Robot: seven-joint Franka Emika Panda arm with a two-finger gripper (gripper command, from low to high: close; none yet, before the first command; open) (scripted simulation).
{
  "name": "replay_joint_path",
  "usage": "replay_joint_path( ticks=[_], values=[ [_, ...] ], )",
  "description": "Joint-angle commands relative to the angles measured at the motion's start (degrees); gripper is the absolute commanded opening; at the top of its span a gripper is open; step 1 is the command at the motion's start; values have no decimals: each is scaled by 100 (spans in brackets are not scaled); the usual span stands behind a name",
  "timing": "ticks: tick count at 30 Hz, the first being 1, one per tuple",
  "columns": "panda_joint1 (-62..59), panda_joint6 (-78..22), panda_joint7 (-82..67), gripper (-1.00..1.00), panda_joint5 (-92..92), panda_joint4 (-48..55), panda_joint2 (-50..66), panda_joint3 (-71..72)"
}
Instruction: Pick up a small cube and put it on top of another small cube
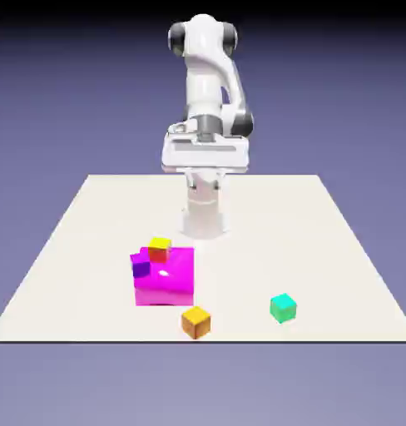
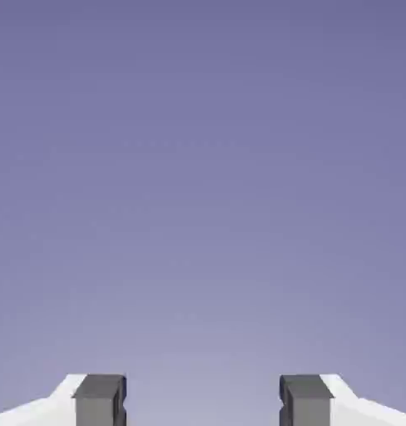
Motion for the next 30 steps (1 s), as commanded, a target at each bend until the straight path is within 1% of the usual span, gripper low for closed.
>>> replay_joint_path(
  ticks=[1,23,25,30],
  values=[
    [66,93,-30,0,32,31,208,41],
    [1512,2130,-699,0,742,710,4776,931],
    [1528,2153,-706,0,750,717,4827,941],
    [1646,2616,-781,0,750,1295,5865,817]
  ],
)
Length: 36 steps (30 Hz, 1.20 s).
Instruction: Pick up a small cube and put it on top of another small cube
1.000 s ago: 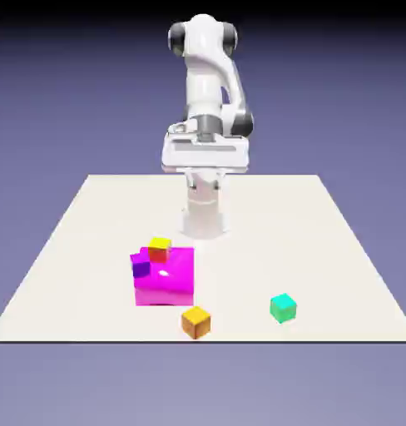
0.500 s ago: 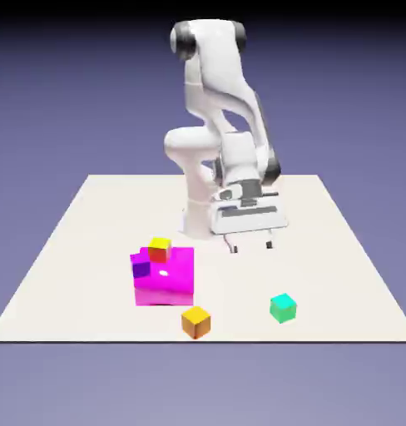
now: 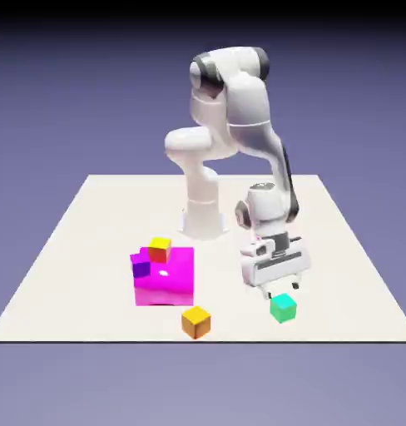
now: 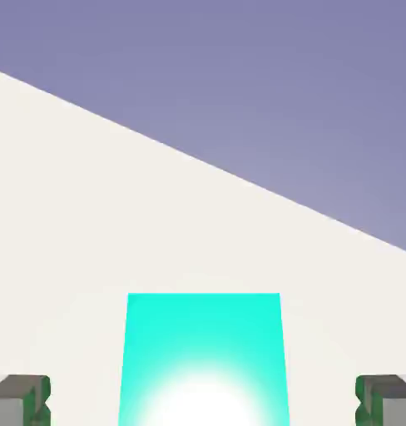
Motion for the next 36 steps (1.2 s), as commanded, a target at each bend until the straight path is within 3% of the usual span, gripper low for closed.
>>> replay_joint_path(
  ticks=[1,2,3,11,36],
  values=[
    [24,93,-15,0,0,116,208,-25],
    [46,180,-29,0,0,224,403,-48],
    [46,180,-29,-100,0,225,403,-48],
    [-120,-474,62,-100,-3,-580,-1049,112],
    [-979,-5432,-5444,-100,-1214,-1674,-6240,-4653]
  ],
)
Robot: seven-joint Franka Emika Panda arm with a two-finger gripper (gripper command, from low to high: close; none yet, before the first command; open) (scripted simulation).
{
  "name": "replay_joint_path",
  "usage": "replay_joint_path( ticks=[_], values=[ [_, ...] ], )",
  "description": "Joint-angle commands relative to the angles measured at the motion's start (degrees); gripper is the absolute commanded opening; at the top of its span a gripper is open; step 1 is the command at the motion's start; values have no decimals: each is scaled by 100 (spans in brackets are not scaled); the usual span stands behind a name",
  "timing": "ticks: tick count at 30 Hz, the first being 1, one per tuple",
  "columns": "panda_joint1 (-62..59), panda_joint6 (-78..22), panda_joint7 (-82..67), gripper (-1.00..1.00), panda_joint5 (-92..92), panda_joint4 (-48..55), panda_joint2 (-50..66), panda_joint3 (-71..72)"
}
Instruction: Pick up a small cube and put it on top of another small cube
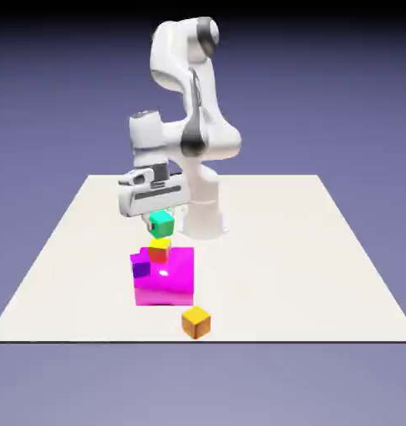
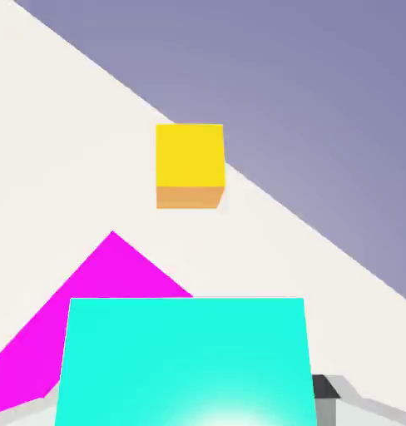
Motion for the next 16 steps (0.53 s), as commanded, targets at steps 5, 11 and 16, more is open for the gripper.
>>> replay_joint_path(
  ticks=[5,11,16],
  values=[
    [-138,-793,-885,-100,-198,-176,-837,-768],
    [899,445,-1210,-100,86,-383,12,-1653],
    [979,541,-1236,100,108,-399,78,-1721]
  ],
)
